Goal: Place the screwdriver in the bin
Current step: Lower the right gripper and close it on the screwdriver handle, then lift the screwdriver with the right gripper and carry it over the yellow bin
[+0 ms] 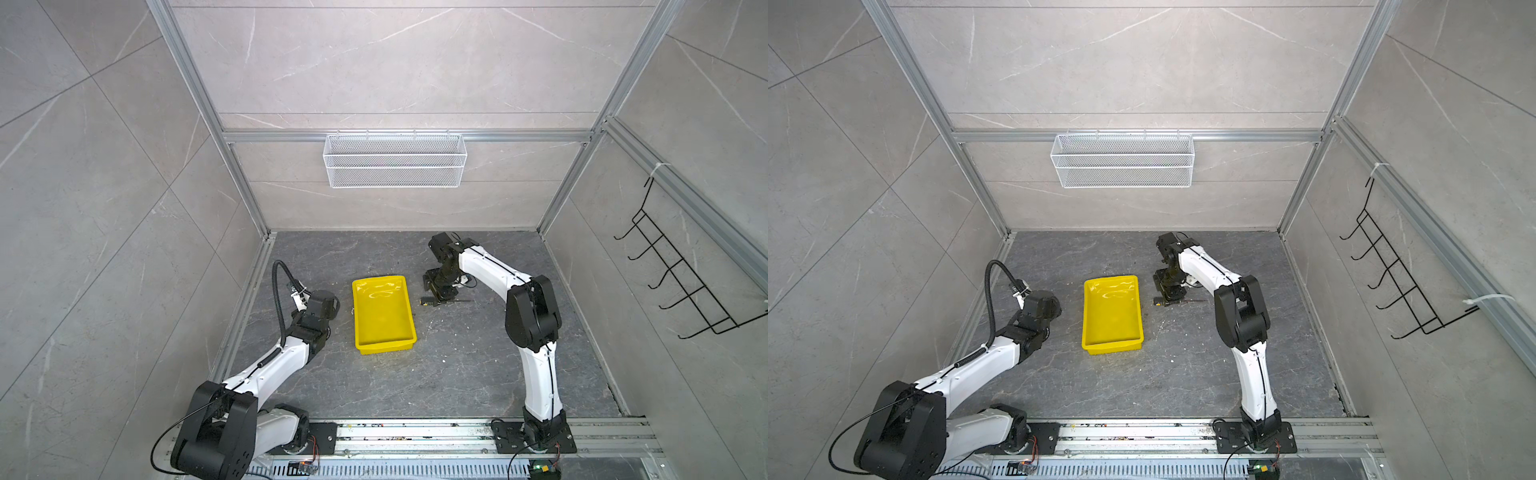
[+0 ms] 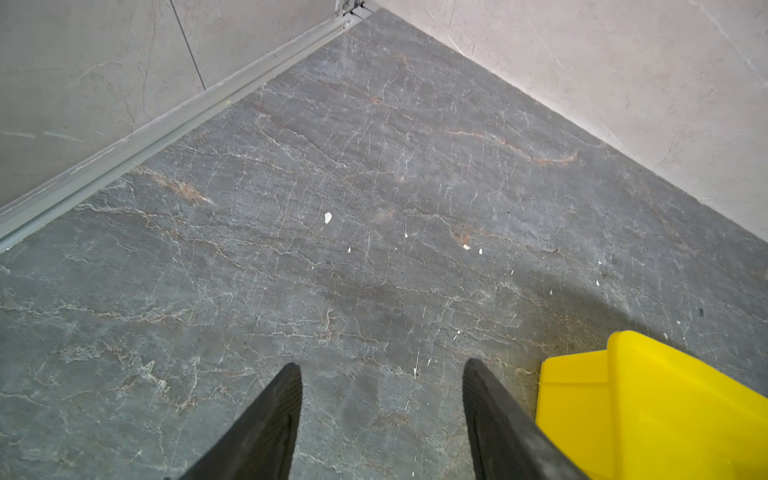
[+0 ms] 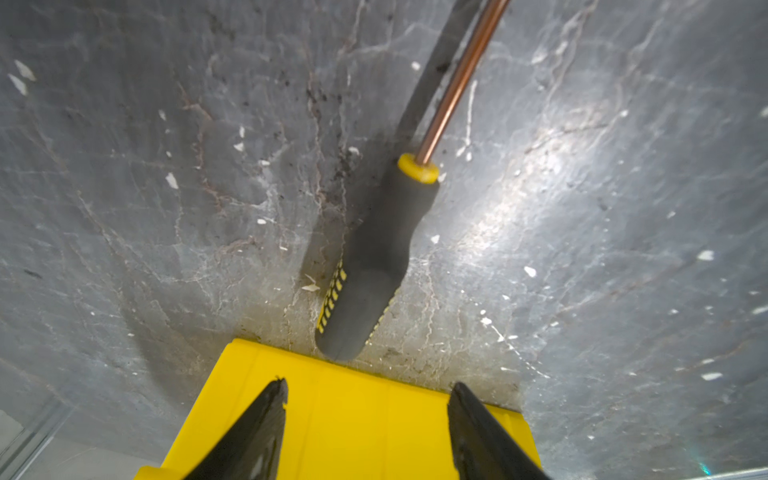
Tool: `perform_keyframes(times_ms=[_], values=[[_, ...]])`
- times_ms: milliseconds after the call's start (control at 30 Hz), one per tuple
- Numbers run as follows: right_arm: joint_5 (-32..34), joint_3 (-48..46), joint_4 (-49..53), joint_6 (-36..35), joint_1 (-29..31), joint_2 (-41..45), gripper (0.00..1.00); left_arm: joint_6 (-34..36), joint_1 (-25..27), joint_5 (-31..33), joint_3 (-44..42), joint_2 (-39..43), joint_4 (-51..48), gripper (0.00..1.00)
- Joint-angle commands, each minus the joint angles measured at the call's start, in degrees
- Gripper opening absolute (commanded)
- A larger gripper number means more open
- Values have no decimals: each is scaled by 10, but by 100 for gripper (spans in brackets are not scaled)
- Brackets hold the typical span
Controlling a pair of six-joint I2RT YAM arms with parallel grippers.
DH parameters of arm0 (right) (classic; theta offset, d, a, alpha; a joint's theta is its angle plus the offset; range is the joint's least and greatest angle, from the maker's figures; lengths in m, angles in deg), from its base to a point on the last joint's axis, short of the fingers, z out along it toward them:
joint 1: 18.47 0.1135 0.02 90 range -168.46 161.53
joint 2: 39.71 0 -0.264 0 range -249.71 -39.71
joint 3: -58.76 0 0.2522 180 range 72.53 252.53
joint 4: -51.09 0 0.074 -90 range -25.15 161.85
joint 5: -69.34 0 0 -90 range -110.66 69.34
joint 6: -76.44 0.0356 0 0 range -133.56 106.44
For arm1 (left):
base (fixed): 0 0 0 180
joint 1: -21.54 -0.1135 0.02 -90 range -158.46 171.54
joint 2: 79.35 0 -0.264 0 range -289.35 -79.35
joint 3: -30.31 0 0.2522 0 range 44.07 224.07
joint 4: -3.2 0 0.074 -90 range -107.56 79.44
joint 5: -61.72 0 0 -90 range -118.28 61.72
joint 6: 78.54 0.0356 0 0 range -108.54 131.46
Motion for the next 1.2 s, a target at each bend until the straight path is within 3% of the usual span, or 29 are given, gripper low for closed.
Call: perform_keyframes(times_ms=[0, 167, 467, 533, 700, 900, 1000, 1167], values=[[19, 11, 18, 18, -4, -24, 65, -8, 2, 1, 24, -2, -8, 64], [19, 20, 14, 24, -5, -46, 65, -9, 2, 6, 20, -2, -5, 64], [44, 86, 73, -13, -10, -114, 49, -9, 2, 11, 46, -31, -28, 64], [47, 74, 68, -13, -10, -112, 39, -11, 2, 8, 49, -37, -28, 64], [48, 35, 44, -17, -5, -93, 26, -28, 2, 22, 50, -34, -39, 64], [64, -52, 3, -62, -4, -13, 23, -30, 2, 21, 26, -18, -11, 64], [87, -108, -31, -121, -7, 39, 19, -31, 2, 13, 25, -24, -5, 64], [119, -126, -10, -323, -9, 83, 17, 16, 2, 2, 59, -67, -7, 64]])
